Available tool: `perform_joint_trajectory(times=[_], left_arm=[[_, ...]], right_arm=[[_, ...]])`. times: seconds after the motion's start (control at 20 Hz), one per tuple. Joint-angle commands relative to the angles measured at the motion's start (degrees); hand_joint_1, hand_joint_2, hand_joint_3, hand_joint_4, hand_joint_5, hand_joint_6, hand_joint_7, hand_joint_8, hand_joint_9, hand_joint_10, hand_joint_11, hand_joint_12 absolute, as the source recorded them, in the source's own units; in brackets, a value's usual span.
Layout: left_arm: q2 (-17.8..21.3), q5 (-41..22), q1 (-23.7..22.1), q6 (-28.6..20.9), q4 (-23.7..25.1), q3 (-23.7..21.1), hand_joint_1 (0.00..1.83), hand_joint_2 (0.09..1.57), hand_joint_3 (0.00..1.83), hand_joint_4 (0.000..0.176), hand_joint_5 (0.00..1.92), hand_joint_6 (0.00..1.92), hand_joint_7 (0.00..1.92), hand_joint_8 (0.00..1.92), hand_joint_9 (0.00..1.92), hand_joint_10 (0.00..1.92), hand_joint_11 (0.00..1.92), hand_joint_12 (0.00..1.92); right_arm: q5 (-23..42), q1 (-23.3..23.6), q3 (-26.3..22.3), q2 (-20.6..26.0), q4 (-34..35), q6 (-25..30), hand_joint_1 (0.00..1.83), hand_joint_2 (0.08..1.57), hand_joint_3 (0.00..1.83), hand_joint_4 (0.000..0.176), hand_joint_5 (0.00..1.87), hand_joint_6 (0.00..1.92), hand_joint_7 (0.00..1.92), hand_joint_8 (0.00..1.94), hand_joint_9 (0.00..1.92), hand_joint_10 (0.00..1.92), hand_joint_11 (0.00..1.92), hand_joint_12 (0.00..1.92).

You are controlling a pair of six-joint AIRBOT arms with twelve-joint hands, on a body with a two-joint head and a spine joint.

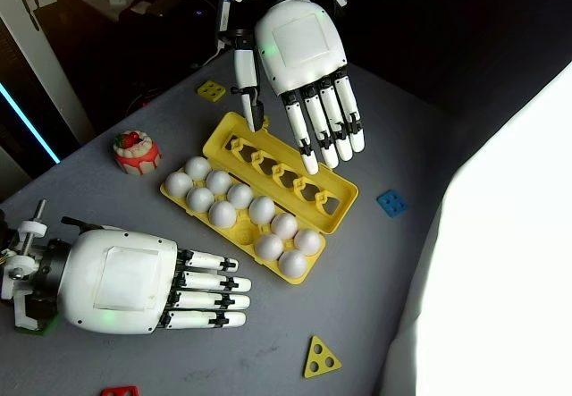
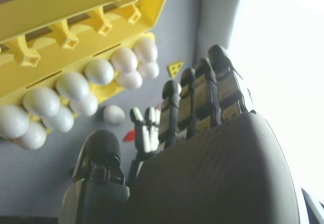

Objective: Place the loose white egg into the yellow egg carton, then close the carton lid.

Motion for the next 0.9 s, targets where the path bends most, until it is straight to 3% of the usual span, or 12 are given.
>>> perform_joint_trajectory(times=[0.0, 0.45, 0.65, 0.75, 0.85], left_arm=[[0.03, -4.23, -0.99, -0.25, 2.22, 0.38, 0.0, 1.34, 0.0, 0.015, 0.2, 0.01, 0.13, 0.01, 0.1, 0.01, 0.0, 0.4], [0.19, -4.09, -2.09, -2.9, 2.49, 1.6, 0.0, 1.35, 0.0, 0.018, 0.16, 0.0, 0.1, 0.0, 0.07, 0.0, 0.0, 0.3], [0.45, -4.68, -2.68, -3.83, 2.47, 1.52, 0.0, 1.35, 0.0, 0.005, 0.18, 0.01, 0.11, 0.0, 0.07, 0.0, 0.0, 0.28], [0.45, -3.31, -3.18, -3.82, 2.48, 1.34, 0.0, 1.35, 0.0, 0.012, 0.18, 0.01, 0.12, 0.0, 0.08, 0.01, 0.0, 0.31], [0.41, -1.03, -3.83, -3.78, 2.22, 1.01, 0.0, 1.34, 0.0, 0.007, 0.14, 0.0, 0.1, 0.0, 0.07, 0.0, 0.0, 0.31]], right_arm=[[5.48, 0.15, 0.58, 0.19, -0.25, 0.0, 1.16, 1.13, 0.01, 0.0, 0.18, 0.76, 0.07, 0.01, 0.0, 0.0, 0.0, 0.0], [7.58, -0.89, 3.56, -1.75, -0.13, -1.48, 1.14, 1.12, 0.0, 0.0, 0.14, 0.74, 0.08, 0.0, 0.0, 0.0, 0.0, 0.0], [7.67, -1.91, 4.86, -3.01, -0.13, -1.7, 1.12, 1.14, 0.01, 0.0, 0.12, 0.72, 0.07, 0.0, 0.0, 0.0, 0.0, 0.0], [7.19, -1.94, 4.84, -3.22, -0.09, -1.7, 1.13, 1.13, 0.0, 0.0, 0.13, 0.73, 0.08, 0.01, 0.0, 0.0, 0.0, 0.0], [6.96, -1.95, 4.84, -3.41, 0.37, -1.7, 1.14, 1.12, 0.0, 0.0, 0.14, 0.72, 0.08, 0.0, 0.0, 0.0, 0.0, 0.0]])
